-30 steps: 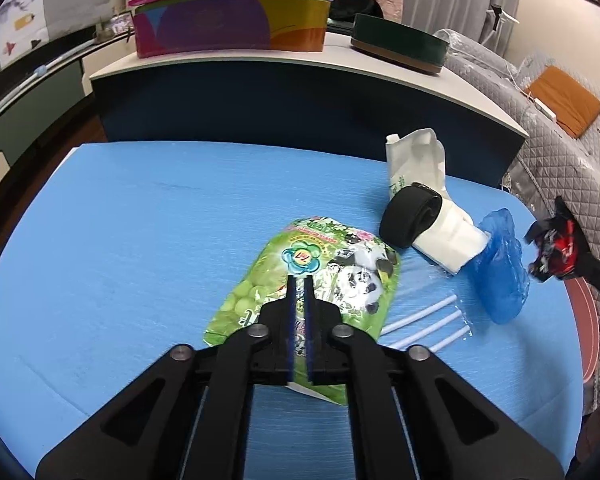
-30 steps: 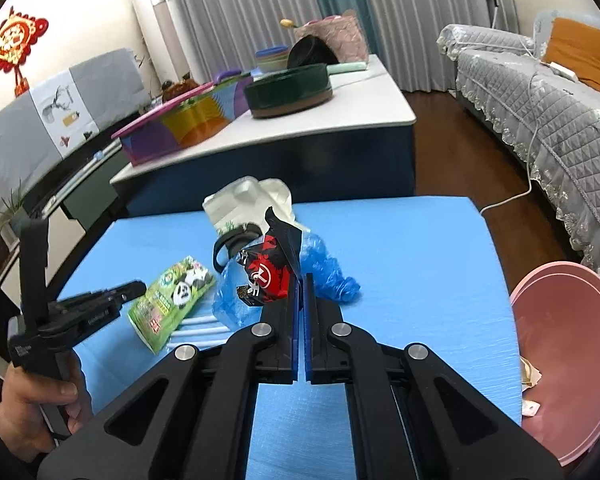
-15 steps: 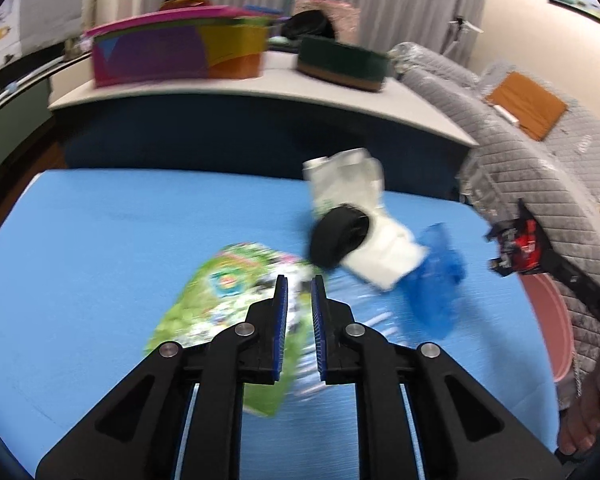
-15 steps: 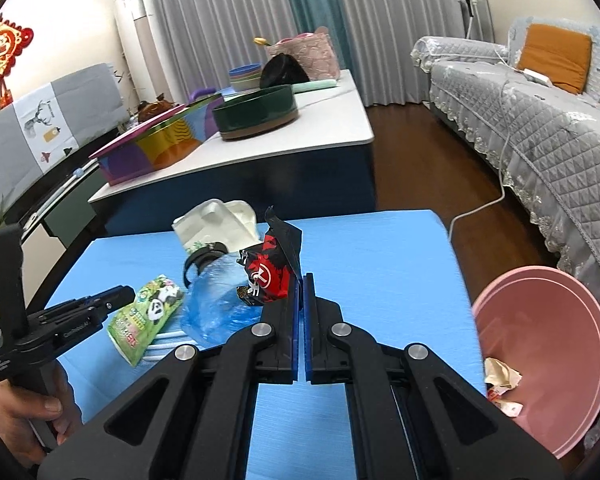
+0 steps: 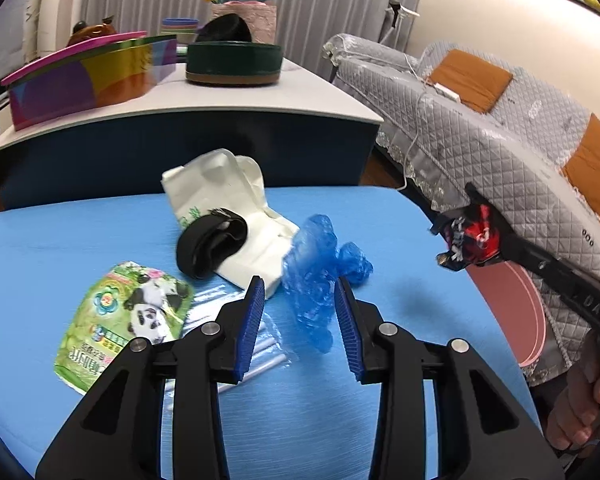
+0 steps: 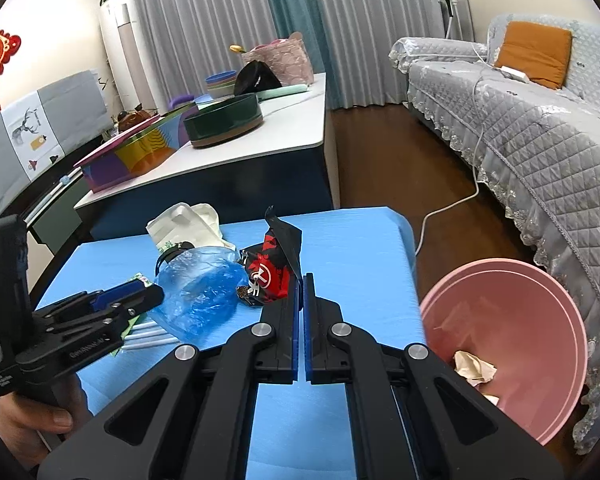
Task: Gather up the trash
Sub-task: 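Grasp the blue plastic bag with the left tool, then carry the blue plastic bag and red-black wrapper over the pink bin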
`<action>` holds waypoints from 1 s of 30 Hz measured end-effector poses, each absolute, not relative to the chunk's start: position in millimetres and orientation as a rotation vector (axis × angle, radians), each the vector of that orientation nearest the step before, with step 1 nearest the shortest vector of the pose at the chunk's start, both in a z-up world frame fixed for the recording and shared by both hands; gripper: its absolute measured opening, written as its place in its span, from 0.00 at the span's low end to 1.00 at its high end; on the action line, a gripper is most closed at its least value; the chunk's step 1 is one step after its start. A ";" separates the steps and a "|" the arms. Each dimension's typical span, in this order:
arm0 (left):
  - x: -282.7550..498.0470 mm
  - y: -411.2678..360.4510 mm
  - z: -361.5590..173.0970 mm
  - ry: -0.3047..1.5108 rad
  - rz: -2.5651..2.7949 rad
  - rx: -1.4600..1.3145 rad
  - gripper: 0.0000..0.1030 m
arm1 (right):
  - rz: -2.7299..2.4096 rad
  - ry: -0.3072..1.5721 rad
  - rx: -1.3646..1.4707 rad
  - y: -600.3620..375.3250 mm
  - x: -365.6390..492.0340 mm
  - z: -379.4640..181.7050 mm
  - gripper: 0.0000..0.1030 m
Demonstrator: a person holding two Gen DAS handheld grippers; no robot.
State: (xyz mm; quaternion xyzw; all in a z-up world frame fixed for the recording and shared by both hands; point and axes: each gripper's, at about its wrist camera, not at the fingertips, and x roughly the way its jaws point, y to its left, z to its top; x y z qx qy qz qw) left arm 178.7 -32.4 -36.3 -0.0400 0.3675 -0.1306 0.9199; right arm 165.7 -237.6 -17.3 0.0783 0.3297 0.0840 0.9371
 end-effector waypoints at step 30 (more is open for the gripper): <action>150.5 -57.3 -3.8 0.684 -0.277 -0.043 0.01 | 0.107 0.622 0.140 -275.7 124.8 4.2 0.02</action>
